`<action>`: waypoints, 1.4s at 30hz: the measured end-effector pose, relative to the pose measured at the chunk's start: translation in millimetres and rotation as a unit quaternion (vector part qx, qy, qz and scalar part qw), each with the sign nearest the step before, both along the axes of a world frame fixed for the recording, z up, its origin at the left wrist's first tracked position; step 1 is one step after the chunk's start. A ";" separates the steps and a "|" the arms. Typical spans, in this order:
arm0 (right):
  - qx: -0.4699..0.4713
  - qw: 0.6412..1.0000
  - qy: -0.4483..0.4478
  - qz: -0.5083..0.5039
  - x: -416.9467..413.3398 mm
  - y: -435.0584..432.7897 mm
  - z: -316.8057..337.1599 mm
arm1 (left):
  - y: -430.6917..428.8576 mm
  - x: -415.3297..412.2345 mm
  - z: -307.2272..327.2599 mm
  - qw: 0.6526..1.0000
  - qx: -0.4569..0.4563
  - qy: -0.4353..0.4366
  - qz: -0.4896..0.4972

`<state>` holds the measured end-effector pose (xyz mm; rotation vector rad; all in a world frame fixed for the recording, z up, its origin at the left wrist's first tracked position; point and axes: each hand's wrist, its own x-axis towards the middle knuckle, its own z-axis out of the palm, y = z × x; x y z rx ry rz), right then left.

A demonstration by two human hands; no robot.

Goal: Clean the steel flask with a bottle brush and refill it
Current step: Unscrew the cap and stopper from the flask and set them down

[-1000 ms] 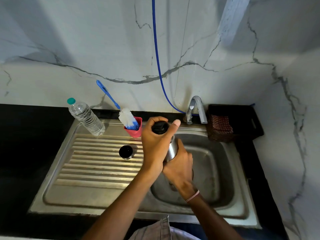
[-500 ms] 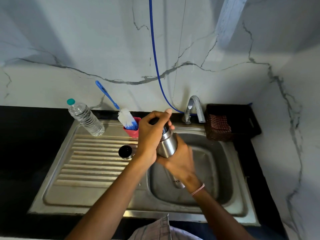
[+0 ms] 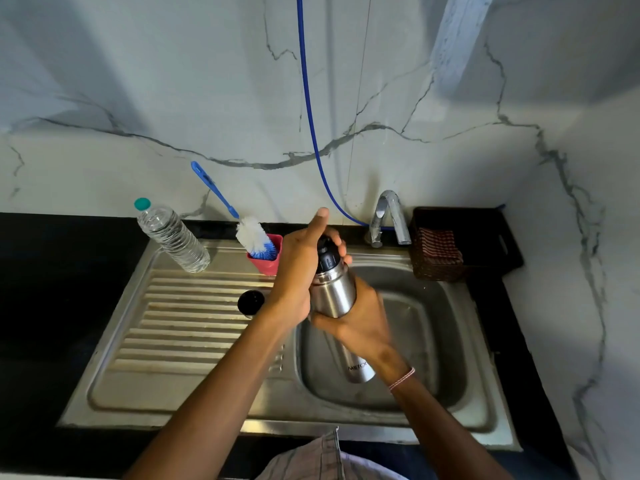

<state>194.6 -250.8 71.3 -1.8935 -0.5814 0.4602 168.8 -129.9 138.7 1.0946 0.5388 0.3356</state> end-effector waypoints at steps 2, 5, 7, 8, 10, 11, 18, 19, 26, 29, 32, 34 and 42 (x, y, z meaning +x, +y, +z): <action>-0.069 0.993 -0.058 -0.073 -5.3 4.4 4.2 | -4.0 3.2 -5.2 0.998 -0.017 0.013 0.053; -0.042 0.996 -0.037 -0.066 -0.6 3.1 5.7 | 0.7 -1.3 -10.9 0.997 -0.048 -0.055 0.003; 0.016 0.999 0.033 0.016 9.2 -3.7 6.2 | 13.0 -6.5 -13.1 0.989 -0.029 -0.115 -0.085; 0.036 0.995 0.069 0.069 13.7 -8.1 8.2 | 19.4 -9.4 -12.9 0.982 -0.009 -0.138 -0.132; 0.055 0.977 0.126 0.164 17.1 -14.5 15.1 | 26.4 -13.9 -10.9 0.961 0.016 -0.166 -0.219; 0.059 0.969 0.146 0.192 16.6 -15.8 17.1 | 27.0 -14.6 -9.6 0.955 0.022 -0.169 -0.244; -0.048 0.998 -0.034 0.028 6.8 -0.5 7.2 | 1.8 -7.5 2.4 0.998 0.044 -0.029 0.022; -0.074 0.995 -0.068 0.000 5.0 0.7 7.6 | 0.2 -6.3 0.4 0.998 0.045 -0.006 0.047; -0.095 0.990 -0.065 -0.085 3.7 -2.7 -1.9 | 1.6 -13.4 -15.1 0.997 0.063 -0.015 -0.052; -0.090 0.989 -0.064 -0.095 3.4 -4.6 -2.3 | 0.4 -13.6 -16.2 0.992 0.116 -0.009 -0.046; -0.086 0.990 -0.062 -0.096 4.1 -7.1 -1.0 | 4.8 -13.3 -14.4 0.992 0.125 -0.008 -0.001; -0.083 0.990 -0.057 -0.097 4.8 -8.9 -0.6 | 9.8 -14.6 -14.3 0.994 0.102 -0.019 0.024; -0.066 0.991 -0.049 -0.103 4.8 -13.7 -4.9 | 26.3 -26.8 -25.0 0.995 0.069 -0.035 0.059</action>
